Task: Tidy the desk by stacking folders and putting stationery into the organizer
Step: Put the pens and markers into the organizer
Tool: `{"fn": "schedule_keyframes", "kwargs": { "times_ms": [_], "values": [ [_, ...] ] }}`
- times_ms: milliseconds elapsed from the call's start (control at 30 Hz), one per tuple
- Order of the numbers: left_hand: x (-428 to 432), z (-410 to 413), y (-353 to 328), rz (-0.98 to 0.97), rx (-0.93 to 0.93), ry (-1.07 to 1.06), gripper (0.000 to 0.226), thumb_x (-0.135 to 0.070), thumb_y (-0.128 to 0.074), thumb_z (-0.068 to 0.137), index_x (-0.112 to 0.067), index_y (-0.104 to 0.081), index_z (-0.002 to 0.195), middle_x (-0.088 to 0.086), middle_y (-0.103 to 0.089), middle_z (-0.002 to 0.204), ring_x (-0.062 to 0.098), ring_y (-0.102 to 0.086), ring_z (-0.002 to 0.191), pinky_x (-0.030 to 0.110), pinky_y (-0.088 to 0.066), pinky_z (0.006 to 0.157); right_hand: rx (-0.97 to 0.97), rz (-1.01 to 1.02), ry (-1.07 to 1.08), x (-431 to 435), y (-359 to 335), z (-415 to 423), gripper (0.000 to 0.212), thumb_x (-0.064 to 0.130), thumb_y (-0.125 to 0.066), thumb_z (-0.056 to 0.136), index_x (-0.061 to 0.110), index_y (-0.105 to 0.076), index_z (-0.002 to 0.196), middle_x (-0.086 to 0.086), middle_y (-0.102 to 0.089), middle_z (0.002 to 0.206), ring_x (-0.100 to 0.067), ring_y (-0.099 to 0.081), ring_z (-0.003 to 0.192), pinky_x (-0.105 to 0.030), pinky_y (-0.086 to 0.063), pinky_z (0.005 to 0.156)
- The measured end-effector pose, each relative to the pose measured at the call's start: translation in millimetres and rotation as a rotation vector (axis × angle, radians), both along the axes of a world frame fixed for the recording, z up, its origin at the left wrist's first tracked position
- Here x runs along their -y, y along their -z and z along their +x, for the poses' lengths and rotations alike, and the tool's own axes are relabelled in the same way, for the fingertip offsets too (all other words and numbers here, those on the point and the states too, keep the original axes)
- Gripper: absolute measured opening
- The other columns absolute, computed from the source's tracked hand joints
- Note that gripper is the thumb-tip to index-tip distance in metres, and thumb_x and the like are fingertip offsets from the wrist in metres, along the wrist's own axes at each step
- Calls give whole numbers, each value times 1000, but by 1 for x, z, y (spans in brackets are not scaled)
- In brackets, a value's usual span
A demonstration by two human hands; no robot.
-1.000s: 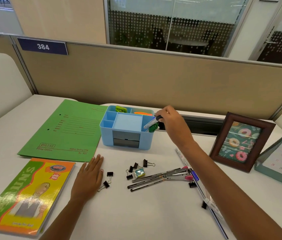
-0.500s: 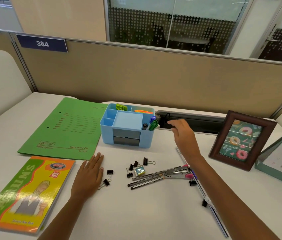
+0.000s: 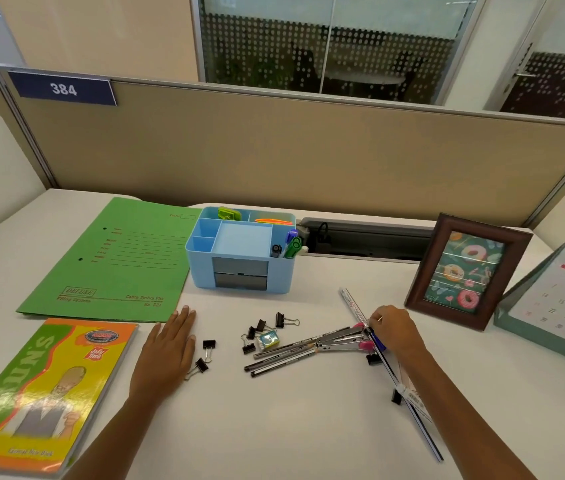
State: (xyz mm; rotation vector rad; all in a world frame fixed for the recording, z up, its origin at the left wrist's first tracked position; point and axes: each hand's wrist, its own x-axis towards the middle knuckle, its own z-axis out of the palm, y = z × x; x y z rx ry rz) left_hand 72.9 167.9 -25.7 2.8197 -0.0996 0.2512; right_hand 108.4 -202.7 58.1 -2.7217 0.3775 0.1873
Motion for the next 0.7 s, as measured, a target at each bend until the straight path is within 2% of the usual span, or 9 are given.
{"fn": "schedule_keyframes", "kwargs": {
  "times_ms": [167,267,367,433,467,533,567,667,700],
  "values": [
    [2,0,-1,0,10,13,76,-47,1,80,-8,-19,142,1,-17,150,9,-7,136,32,-7,113,-22,21,16,-5,0,1,23,17,-52,90,-1,-66,94,-16,-67,96,-20,-54,72,-23,-37,64],
    [3,0,-1,2,19,19,75,-46,0,80,-8,-19,142,0,-17,150,9,-7,136,32,-7,113,-33,17,21,-8,1,3,20,14,-52,90,-1,-65,90,-11,-60,79,-14,-49,56,-17,-33,48],
    [2,0,1,8,31,19,73,-45,-1,81,-7,-20,141,0,-17,149,10,-9,136,33,-9,112,-72,11,31,-12,-1,8,16,14,-55,86,0,-62,88,-13,-59,81,-20,-51,63,-18,-29,42],
    [2,0,1,15,34,11,70,-42,-6,83,-6,-26,140,0,-21,147,13,-16,136,32,-10,112,-102,12,15,-14,-3,12,17,17,-61,82,1,-62,87,-14,-60,82,-20,-49,64,-19,-29,42],
    [2,0,0,27,32,6,67,-39,-10,85,-5,-31,139,3,-28,146,16,-24,135,31,-12,110,-106,4,8,-14,-5,13,15,17,-62,82,4,-59,79,-11,-57,75,-19,-47,59,-20,-29,42],
    [1,-1,-2,50,7,6,59,-31,-21,88,-2,-44,133,10,-44,139,23,-42,127,30,-15,105,-69,9,16,-11,-7,17,29,17,-62,81,11,-44,58,-4,-43,59,-14,-37,48,-22,-27,42],
    [1,-1,-2,59,2,5,56,-28,-24,88,-1,-48,130,12,-49,135,25,-47,123,30,-17,102,-41,13,13,-10,-11,18,33,17,-61,81,12,-40,55,-2,-40,56,-14,-35,47,-23,-26,43],
    [0,-1,-2,62,-1,4,54,-27,-27,88,-1,-50,129,12,-51,134,26,-48,121,30,-17,102,88,49,-5,-10,-32,20,15,14,-59,83,0,-60,79,-10,-55,74,-19,-48,62,-21,-31,46],
    [0,-1,-2,62,-1,2,54,-27,-26,88,-2,-49,130,12,-50,134,26,-48,122,28,-15,104,145,76,-17,-11,-41,21,18,13,-58,84,-4,-61,89,-14,-58,81,-20,-49,65,-20,-33,47]
  ]
}}
